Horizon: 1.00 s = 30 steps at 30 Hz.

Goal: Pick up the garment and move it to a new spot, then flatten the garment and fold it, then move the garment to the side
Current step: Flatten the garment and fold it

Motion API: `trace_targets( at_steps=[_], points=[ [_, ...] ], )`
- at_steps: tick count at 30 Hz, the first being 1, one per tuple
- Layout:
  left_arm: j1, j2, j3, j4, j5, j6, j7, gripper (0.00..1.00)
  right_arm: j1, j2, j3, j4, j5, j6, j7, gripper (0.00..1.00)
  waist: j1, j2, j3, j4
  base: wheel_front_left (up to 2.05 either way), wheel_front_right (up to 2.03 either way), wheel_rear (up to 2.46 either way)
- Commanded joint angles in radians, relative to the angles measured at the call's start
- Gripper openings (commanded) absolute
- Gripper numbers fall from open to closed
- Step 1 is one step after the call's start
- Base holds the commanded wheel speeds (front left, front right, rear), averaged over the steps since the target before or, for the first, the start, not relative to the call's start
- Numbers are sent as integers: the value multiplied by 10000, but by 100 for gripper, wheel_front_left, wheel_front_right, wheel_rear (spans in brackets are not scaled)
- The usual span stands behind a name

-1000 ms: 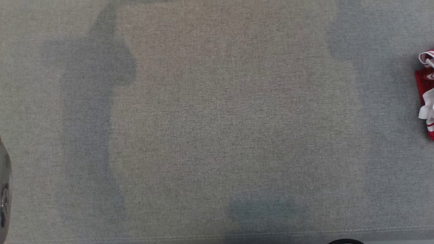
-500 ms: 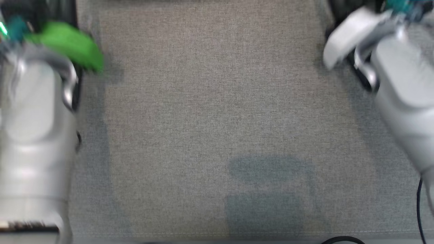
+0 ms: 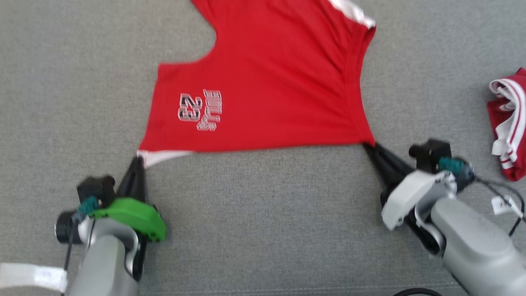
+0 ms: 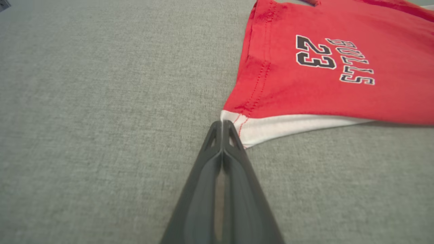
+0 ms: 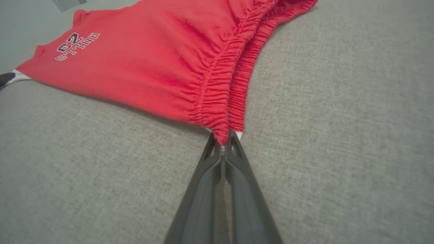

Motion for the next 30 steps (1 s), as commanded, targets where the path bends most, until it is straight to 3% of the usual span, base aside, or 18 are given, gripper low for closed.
trace_targets(
  at_steps=[1, 13, 30],
  points=[
    [688, 20, 78, 187, 94, 12, 86, 0, 722, -69, 40, 265, 42, -32, 59, 0, 1, 0, -1202, -135, 0, 0, 0],
    [3488, -256, 145, 128, 400, -77, 83, 0, 3845, 550, 51, 592, 78, -32, 83, 0, 1, 0, -3538, -177, 0, 0, 0],
    [4637, -188, 130, -507, 526, -123, 53, 0, 4779, 642, -486, 128, -395, -31, 34, 0, 1, 0, -4098, -231, 0, 0, 0]
  ],
)
